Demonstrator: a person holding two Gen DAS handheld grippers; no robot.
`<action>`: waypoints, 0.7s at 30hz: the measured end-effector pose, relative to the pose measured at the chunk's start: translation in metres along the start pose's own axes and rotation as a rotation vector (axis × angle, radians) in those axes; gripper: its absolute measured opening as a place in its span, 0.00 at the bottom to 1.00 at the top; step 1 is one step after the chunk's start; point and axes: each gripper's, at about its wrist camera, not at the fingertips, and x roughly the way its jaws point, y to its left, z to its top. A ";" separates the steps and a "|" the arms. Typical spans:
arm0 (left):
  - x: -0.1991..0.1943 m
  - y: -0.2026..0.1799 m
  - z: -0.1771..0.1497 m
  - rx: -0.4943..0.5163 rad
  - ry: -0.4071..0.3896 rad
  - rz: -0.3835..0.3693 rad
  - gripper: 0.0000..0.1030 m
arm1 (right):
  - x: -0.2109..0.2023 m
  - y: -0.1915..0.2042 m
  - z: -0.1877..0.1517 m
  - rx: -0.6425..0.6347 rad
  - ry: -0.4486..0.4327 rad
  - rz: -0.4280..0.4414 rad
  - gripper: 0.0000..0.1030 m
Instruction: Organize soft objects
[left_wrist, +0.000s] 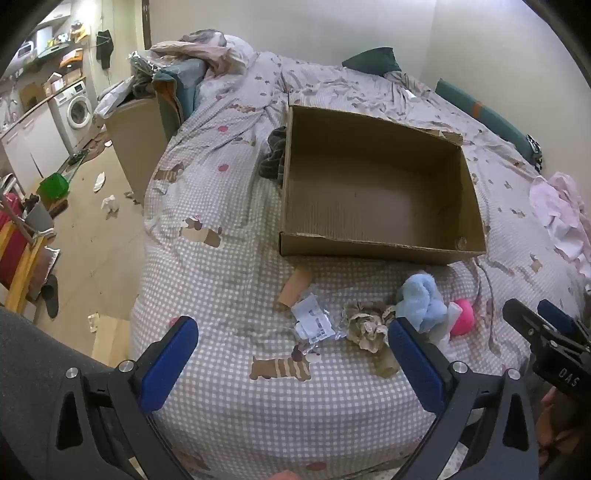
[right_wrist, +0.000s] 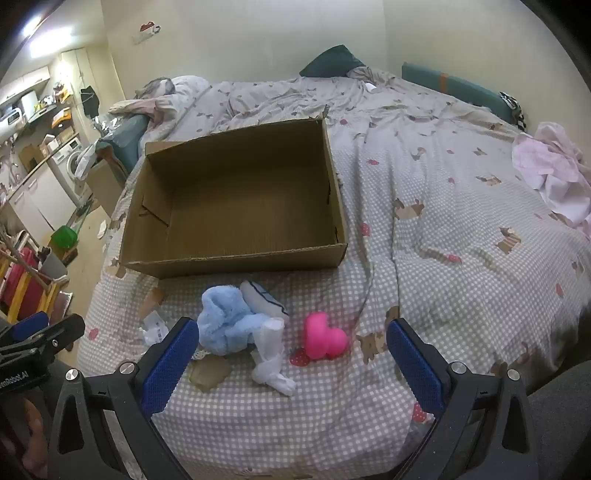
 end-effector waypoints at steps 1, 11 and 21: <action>0.001 0.000 0.000 -0.003 0.005 0.000 1.00 | 0.000 0.000 0.000 0.002 -0.002 0.002 1.00; 0.003 0.006 0.001 0.002 -0.006 0.000 1.00 | 0.001 0.000 0.001 0.001 -0.001 -0.001 1.00; 0.001 0.003 0.001 -0.001 -0.012 0.012 1.00 | 0.000 0.001 0.001 -0.011 -0.002 0.006 1.00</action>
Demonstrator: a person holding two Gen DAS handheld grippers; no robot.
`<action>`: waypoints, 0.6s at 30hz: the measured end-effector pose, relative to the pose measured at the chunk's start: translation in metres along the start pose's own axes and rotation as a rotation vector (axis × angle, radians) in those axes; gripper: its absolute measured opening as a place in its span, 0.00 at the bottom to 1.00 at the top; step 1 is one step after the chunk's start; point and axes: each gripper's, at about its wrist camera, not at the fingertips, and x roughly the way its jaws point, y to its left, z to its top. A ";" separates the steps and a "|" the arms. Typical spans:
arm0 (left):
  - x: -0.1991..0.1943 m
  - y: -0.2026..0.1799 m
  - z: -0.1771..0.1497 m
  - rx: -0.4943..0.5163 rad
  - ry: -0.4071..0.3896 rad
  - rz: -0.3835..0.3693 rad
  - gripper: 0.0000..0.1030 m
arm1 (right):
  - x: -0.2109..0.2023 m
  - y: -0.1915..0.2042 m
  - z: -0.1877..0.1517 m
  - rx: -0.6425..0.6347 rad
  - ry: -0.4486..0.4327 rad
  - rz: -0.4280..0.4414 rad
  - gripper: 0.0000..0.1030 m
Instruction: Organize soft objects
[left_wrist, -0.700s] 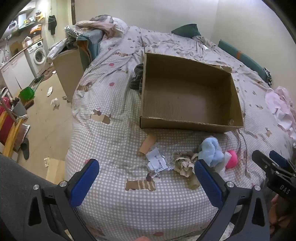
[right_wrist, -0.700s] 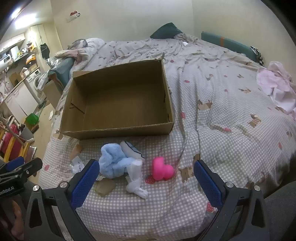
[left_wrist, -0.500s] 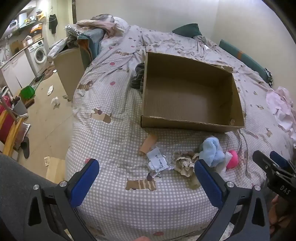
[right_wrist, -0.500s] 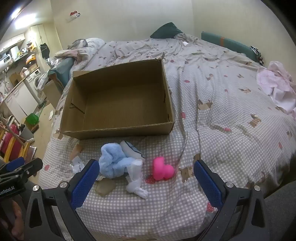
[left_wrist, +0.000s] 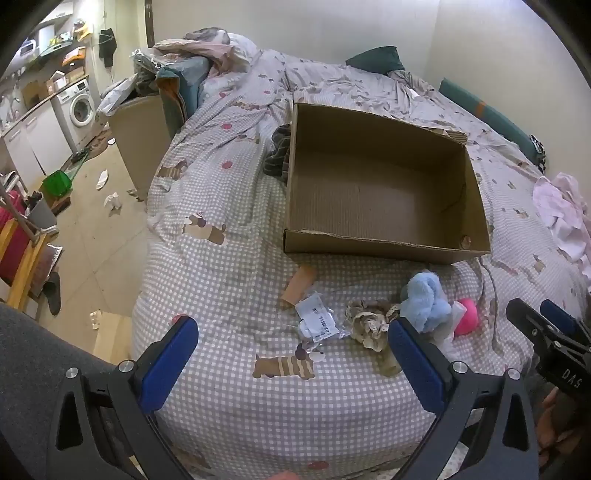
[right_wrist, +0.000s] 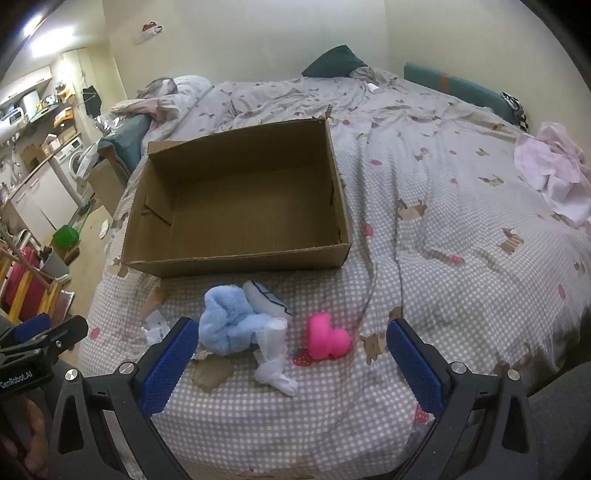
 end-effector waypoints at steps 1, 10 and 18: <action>0.000 0.000 0.000 -0.001 0.000 0.000 1.00 | 0.000 0.001 0.000 0.001 0.001 0.000 1.00; -0.001 -0.001 0.000 0.002 -0.004 0.003 1.00 | -0.001 0.000 0.001 0.004 0.002 0.001 1.00; -0.001 0.000 0.000 0.002 -0.004 0.003 1.00 | 0.000 -0.002 0.000 0.010 0.001 0.002 1.00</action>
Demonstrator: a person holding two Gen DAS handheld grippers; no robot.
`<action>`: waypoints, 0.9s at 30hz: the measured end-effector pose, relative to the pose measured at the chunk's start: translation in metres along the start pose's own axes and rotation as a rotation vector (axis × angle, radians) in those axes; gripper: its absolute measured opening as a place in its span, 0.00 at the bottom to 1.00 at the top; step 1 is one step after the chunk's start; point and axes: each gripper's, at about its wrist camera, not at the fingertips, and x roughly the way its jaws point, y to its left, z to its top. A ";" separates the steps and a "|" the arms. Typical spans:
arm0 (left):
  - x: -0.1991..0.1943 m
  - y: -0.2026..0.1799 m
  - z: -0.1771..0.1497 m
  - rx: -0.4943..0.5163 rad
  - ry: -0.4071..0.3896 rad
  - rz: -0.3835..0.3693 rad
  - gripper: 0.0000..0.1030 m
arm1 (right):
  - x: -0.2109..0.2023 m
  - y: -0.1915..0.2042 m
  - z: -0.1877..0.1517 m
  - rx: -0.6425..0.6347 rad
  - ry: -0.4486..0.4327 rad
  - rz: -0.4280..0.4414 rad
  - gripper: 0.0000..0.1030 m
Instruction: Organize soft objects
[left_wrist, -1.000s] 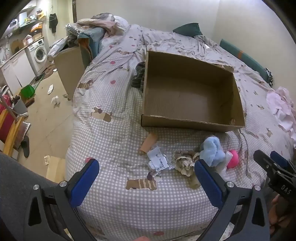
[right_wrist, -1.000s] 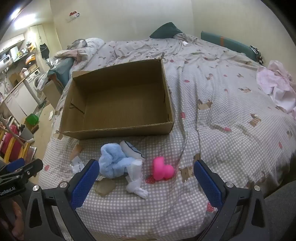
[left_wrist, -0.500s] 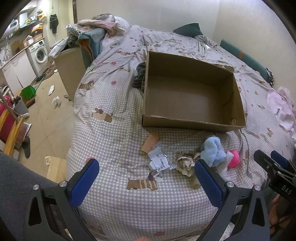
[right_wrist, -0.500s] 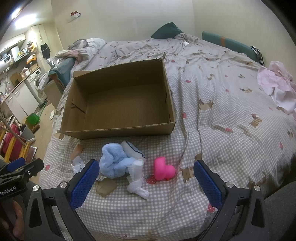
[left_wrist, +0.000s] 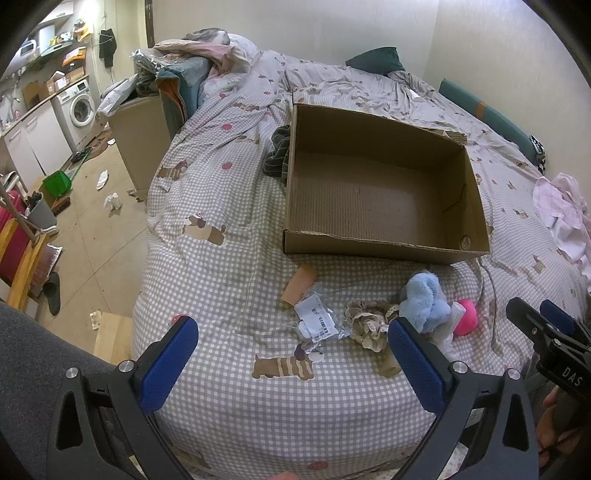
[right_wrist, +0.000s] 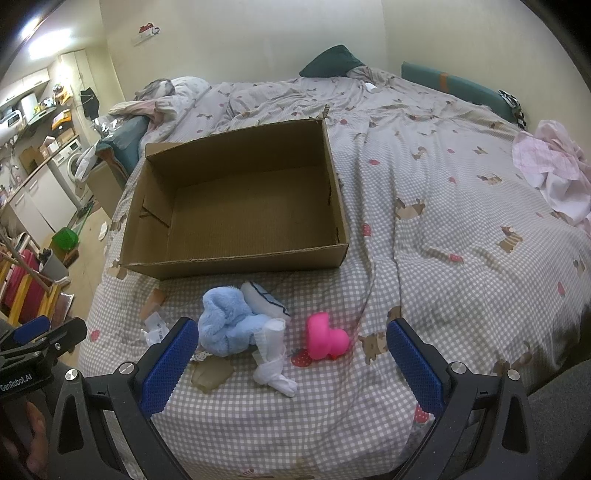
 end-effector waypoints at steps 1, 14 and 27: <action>0.000 0.000 0.000 -0.001 0.000 0.000 1.00 | 0.000 0.000 0.000 0.000 0.000 0.000 1.00; 0.000 0.000 0.000 0.000 0.000 -0.001 1.00 | -0.001 -0.001 0.001 0.006 -0.002 -0.003 1.00; 0.000 -0.001 0.000 0.001 0.002 -0.001 1.00 | -0.001 -0.001 0.001 0.004 -0.003 -0.005 1.00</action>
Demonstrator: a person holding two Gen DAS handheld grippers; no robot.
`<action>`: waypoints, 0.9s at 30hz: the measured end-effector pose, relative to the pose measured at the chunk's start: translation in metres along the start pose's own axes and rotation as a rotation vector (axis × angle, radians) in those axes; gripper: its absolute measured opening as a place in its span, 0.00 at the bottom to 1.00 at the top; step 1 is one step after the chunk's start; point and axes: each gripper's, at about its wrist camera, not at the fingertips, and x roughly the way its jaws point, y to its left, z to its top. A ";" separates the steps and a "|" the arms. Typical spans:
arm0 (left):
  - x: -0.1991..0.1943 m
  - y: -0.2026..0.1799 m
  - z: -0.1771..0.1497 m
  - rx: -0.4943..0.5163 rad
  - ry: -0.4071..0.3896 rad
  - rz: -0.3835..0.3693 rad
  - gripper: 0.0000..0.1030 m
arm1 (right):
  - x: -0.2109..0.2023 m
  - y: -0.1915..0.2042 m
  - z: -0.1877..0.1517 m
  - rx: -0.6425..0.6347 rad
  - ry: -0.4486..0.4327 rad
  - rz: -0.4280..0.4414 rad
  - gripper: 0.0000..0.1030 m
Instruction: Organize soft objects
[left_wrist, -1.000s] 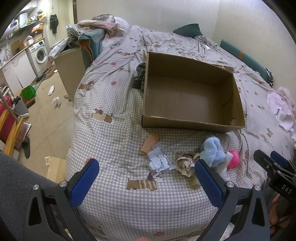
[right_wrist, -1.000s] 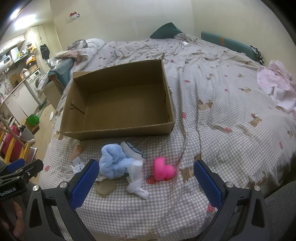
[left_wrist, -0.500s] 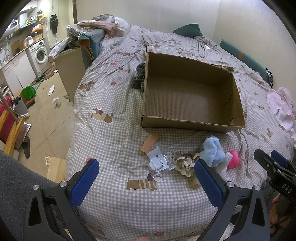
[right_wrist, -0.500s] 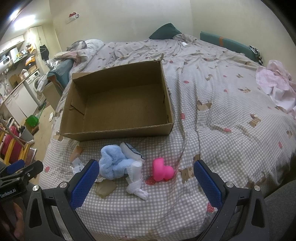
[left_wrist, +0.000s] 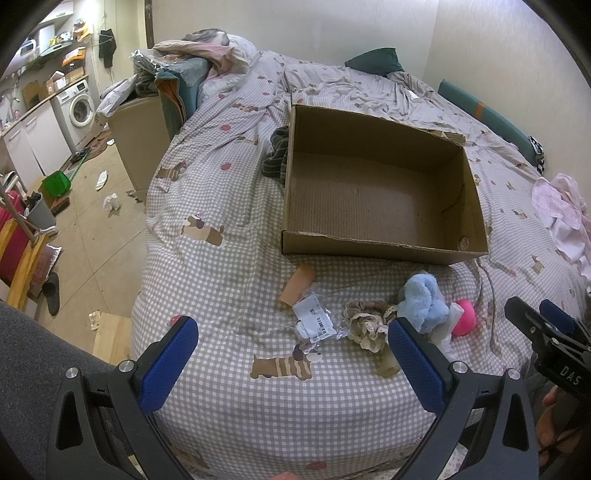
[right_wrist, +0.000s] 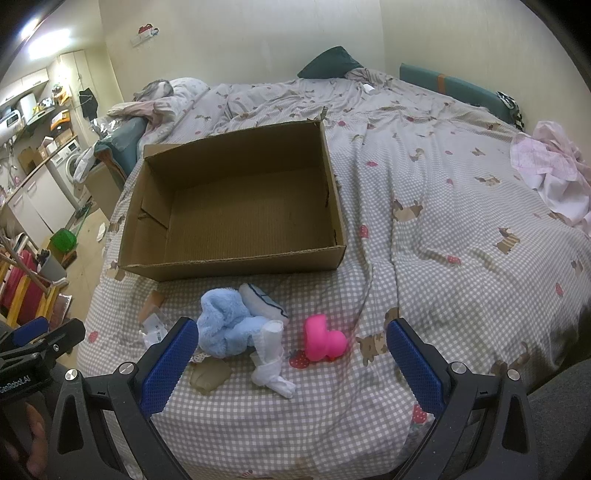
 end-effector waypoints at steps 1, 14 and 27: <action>0.000 -0.001 0.000 -0.001 0.001 0.000 1.00 | 0.000 0.000 0.000 0.000 -0.001 0.000 1.00; -0.003 -0.006 0.000 -0.010 -0.004 -0.003 1.00 | 0.000 0.001 -0.001 -0.001 0.000 0.000 1.00; -0.003 -0.004 -0.001 -0.014 -0.010 -0.007 1.00 | 0.002 -0.005 0.003 0.026 -0.001 -0.003 1.00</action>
